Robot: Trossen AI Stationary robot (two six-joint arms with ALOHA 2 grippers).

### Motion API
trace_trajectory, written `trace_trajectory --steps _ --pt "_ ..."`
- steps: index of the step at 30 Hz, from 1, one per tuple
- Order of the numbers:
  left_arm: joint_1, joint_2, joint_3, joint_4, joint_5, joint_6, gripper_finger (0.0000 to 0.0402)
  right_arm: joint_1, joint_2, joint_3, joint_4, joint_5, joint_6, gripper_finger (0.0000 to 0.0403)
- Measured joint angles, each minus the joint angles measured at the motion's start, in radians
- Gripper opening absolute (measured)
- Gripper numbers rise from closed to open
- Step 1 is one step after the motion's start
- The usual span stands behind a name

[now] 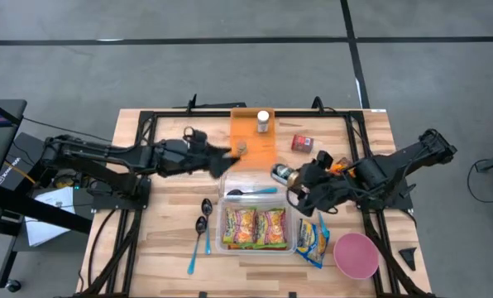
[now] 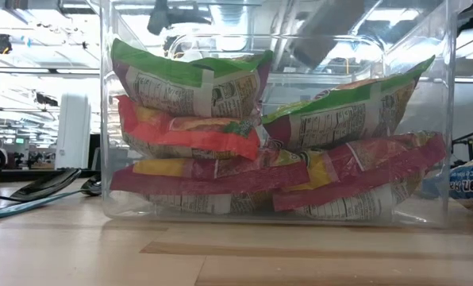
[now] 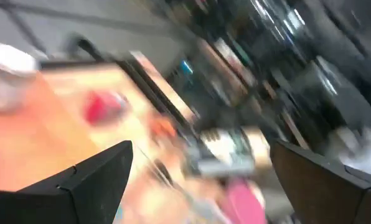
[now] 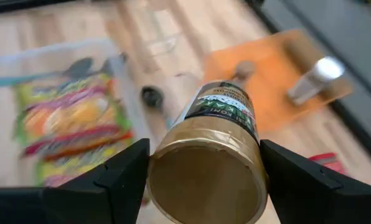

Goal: Pick & Place Food Item
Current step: Put the gold seasoning bottle into the orange transparent bin

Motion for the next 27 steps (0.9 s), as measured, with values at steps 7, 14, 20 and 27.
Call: trace_trajectory --steps 7,14,20,27 --pt "-0.145 0.004 -0.016 -0.054 0.233 0.027 0.0373 -0.039 -0.077 0.000 -0.006 -0.200 -0.007 0.0268" --pt "-0.326 0.018 -0.066 -0.049 0.220 -0.113 0.0373 -0.210 -0.106 0.000 -0.003 -0.422 -0.008 0.0268" --pt "-0.464 0.020 -0.103 -0.047 0.148 -0.235 0.0373 -0.380 -0.055 0.082 -0.015 -0.571 -0.079 0.0268" --pt "-0.547 0.020 -0.152 -0.053 0.117 -0.354 0.0373 -0.563 0.146 0.380 -0.192 -0.647 -0.225 0.0268"
